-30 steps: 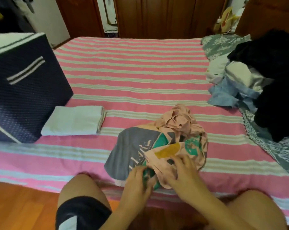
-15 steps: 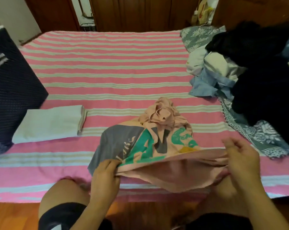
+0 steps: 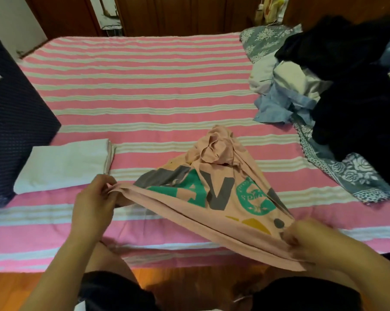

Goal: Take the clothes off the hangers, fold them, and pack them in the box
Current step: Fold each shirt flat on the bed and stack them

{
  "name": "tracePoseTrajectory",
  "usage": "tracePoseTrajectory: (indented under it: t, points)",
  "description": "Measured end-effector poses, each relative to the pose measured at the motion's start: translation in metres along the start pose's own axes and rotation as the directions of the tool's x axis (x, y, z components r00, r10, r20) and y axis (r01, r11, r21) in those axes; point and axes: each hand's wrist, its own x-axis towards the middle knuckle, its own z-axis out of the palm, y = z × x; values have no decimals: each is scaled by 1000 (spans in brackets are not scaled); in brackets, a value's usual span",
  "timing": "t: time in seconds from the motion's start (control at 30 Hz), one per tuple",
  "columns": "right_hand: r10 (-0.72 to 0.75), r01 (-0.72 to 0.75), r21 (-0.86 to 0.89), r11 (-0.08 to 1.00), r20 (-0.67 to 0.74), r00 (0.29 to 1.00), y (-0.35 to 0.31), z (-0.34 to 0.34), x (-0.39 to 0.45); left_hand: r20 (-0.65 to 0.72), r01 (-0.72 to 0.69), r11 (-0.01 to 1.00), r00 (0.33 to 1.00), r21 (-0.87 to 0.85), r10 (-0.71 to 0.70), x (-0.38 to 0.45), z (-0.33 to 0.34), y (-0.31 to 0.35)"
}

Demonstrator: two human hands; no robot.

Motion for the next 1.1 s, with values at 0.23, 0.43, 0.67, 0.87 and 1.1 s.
tracePoseTrajectory:
  t: [0.23,0.43,0.67,0.87,1.1]
  points:
    - [733,-90,776,625,-543,410,23,-8,3,657,-388,873,746,295,109,-55,-10,-11]
    - [819,-11,906,424,-378,433,11,-5,18,615,-407,858,775,312,144,-47,7,-20]
    - [527,-124,526,841,-748,403,25,4,13,-83,93,885,995,457,-62,-12,-6,-36]
    - [735,-124,753,647,-571,366,22,21,18,-381,368,926,848,-80,-369,-18,-3,-16]
    - [850,-104,946,307,-224,476,53,57,22,-41,553,831,830,-66,-556,-57,13,-11]
